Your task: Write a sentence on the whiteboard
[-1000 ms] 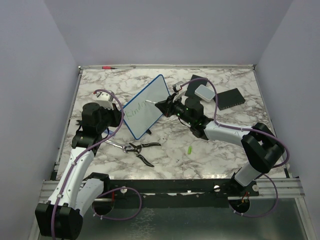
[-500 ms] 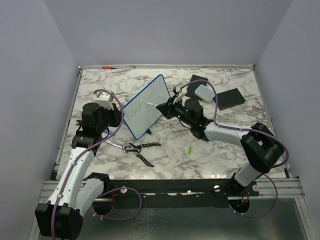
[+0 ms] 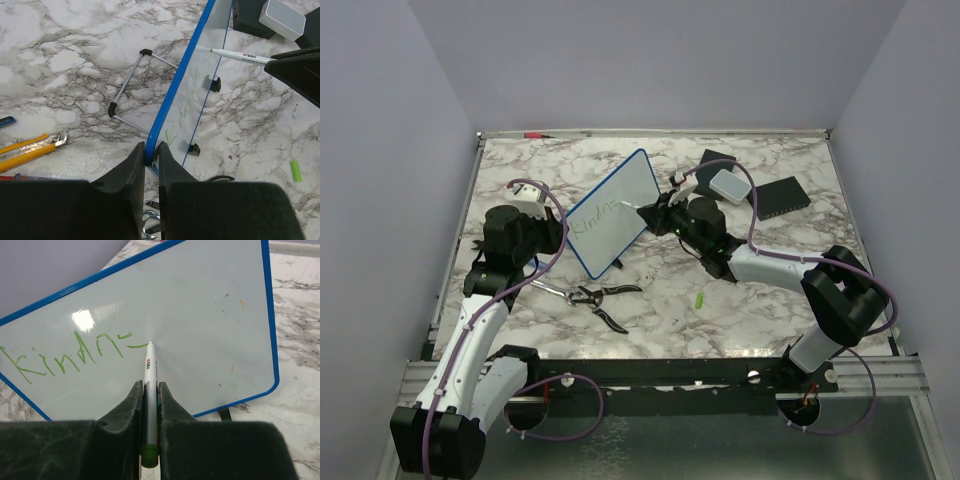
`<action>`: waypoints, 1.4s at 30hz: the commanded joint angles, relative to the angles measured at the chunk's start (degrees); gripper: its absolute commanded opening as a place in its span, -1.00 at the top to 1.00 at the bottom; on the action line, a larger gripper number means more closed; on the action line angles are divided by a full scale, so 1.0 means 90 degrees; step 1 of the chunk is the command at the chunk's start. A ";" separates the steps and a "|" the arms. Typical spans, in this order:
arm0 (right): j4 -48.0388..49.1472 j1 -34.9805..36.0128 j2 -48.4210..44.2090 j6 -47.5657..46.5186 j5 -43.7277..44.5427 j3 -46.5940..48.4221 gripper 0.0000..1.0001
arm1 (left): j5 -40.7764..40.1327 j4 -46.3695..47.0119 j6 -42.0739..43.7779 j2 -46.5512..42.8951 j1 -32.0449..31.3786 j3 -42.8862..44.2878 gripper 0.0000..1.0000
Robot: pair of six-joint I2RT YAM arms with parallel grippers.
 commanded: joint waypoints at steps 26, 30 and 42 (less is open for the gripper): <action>0.0035 0.0173 -0.0198 -0.0271 -0.0585 0.0132 0.98 | -0.0072 -0.0054 0.0086 -0.0088 -0.0023 -0.0051 0.94; -0.0021 0.0170 -0.0158 -0.0255 -0.0445 0.0190 0.98 | -0.0063 -0.0054 0.0085 -0.0090 -0.0024 -0.0053 0.95; -0.0053 0.0171 0.0001 -0.0230 -0.0301 0.0327 0.98 | -0.0077 -0.0055 0.0093 -0.0088 -0.0043 -0.0051 0.94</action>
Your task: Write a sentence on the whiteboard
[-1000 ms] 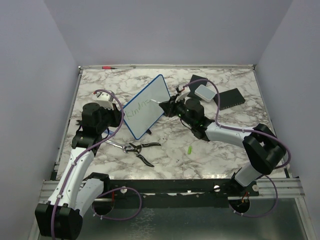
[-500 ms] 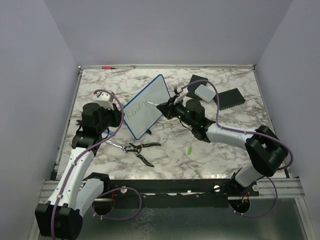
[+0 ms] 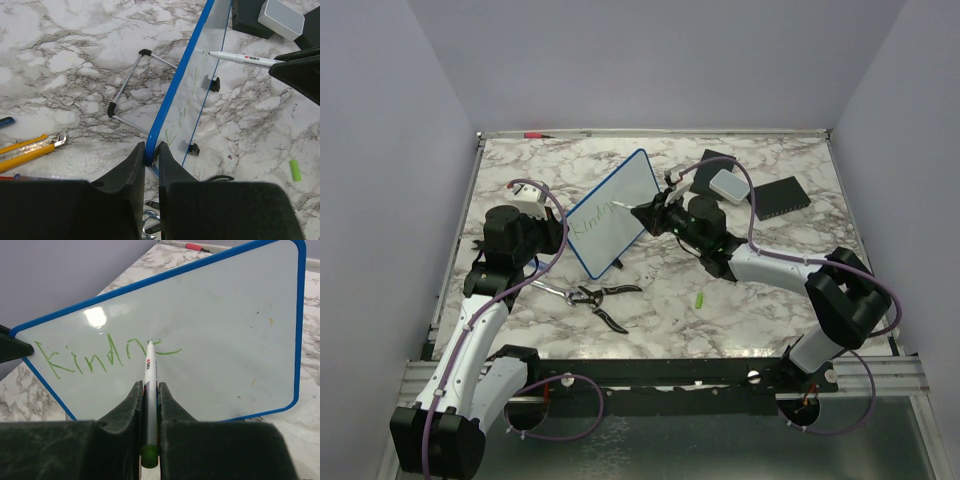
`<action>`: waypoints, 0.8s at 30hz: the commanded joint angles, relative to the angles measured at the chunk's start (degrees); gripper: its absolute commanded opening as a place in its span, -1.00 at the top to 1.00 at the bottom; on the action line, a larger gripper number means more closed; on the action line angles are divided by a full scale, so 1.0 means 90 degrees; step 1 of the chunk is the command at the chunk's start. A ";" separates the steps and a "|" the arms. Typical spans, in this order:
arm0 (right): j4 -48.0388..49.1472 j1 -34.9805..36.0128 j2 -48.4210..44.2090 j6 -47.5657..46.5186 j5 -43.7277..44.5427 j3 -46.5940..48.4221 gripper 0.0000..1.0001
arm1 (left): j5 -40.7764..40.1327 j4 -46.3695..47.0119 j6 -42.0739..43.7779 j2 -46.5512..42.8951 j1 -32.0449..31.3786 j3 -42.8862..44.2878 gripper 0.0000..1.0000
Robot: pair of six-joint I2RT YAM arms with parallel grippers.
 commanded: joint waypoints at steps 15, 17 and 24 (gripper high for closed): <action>-0.0041 0.0038 0.0180 0.0031 0.0682 0.0237 0.98 | -0.0073 -0.0052 0.0091 -0.0080 -0.0050 -0.0053 0.94; -0.0044 0.0034 0.0180 0.0030 0.0644 0.0260 0.98 | -0.0077 -0.0056 0.0087 -0.0080 -0.0054 -0.0054 0.95; 0.0079 0.0037 0.0170 -0.0030 0.0364 0.0284 0.98 | -0.0083 -0.0054 0.0090 -0.0080 -0.0054 -0.0047 0.95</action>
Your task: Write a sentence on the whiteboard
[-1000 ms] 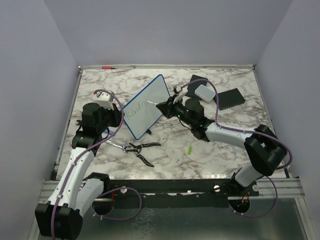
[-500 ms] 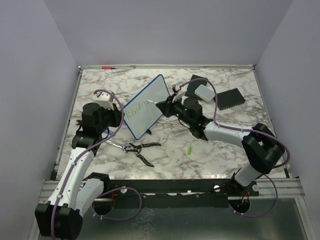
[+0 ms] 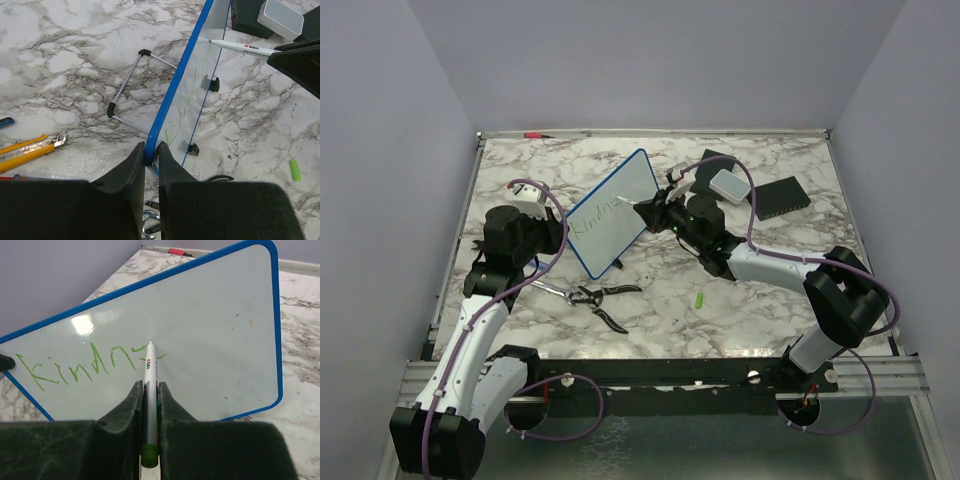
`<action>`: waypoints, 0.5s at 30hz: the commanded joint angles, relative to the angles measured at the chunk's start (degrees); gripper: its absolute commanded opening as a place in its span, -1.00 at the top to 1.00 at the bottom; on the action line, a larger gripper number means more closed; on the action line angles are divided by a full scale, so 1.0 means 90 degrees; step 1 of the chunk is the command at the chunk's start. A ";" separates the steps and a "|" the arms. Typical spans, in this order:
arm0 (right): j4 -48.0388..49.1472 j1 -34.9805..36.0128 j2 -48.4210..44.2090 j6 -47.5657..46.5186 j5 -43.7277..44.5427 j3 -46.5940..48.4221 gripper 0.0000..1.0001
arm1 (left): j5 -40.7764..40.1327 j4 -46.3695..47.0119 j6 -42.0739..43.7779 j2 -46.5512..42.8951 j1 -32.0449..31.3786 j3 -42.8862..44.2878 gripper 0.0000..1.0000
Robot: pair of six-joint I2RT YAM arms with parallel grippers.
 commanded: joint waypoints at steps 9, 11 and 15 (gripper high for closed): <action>0.0184 0.0051 0.0101 -0.0070 -0.0366 0.0214 0.98 | -0.0081 -0.0047 0.0092 -0.0071 -0.0018 -0.0051 0.95; 0.0166 0.0056 0.0109 -0.0076 -0.0387 0.0233 0.98 | -0.0087 -0.0056 0.0094 -0.0071 -0.0019 -0.0054 0.95; 0.0190 0.0102 0.0103 -0.0135 -0.0364 0.0211 0.98 | -0.0081 -0.0053 0.0092 -0.0076 -0.0020 -0.0054 0.95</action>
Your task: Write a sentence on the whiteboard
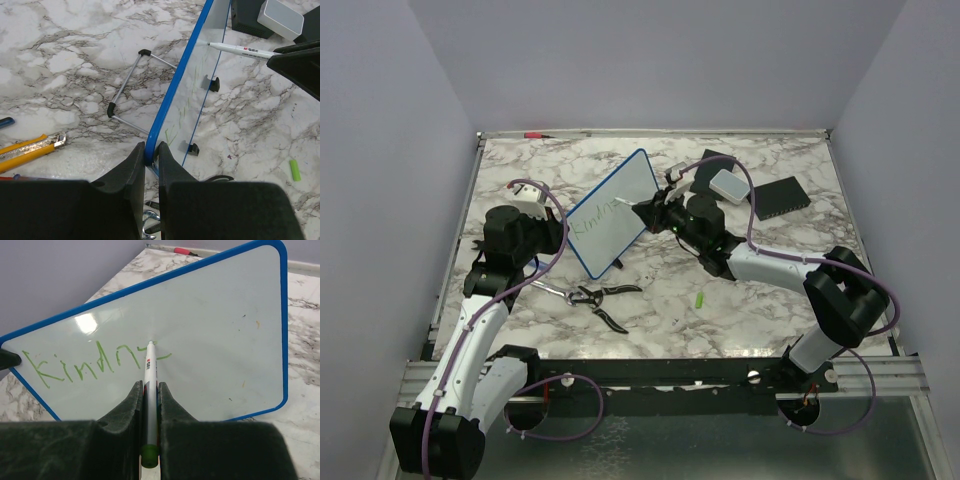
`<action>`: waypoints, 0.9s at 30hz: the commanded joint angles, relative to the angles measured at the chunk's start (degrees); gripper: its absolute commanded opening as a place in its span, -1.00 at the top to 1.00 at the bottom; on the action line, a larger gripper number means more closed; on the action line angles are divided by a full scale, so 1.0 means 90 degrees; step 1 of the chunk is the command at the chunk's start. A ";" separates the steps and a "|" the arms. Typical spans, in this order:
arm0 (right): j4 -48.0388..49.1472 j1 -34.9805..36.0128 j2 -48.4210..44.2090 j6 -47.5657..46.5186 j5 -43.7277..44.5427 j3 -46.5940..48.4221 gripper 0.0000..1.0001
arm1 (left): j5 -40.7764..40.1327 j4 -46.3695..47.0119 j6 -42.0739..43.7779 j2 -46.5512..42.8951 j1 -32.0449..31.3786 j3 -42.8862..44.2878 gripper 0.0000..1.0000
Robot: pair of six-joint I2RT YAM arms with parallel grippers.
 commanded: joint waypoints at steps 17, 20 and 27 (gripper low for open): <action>0.0219 0.0203 0.0120 -0.0161 -0.0085 0.0115 0.98 | -0.0072 -0.0050 0.0086 -0.0080 -0.0025 -0.0057 0.94; 0.0200 0.0215 0.0132 -0.0148 -0.0024 0.0034 0.98 | -0.0072 -0.0054 0.0087 -0.0079 -0.0025 -0.0061 0.95; 0.0161 0.0225 0.0112 -0.0123 0.0252 -0.0160 0.98 | -0.0077 -0.0053 0.0080 -0.0083 -0.0019 -0.0060 0.95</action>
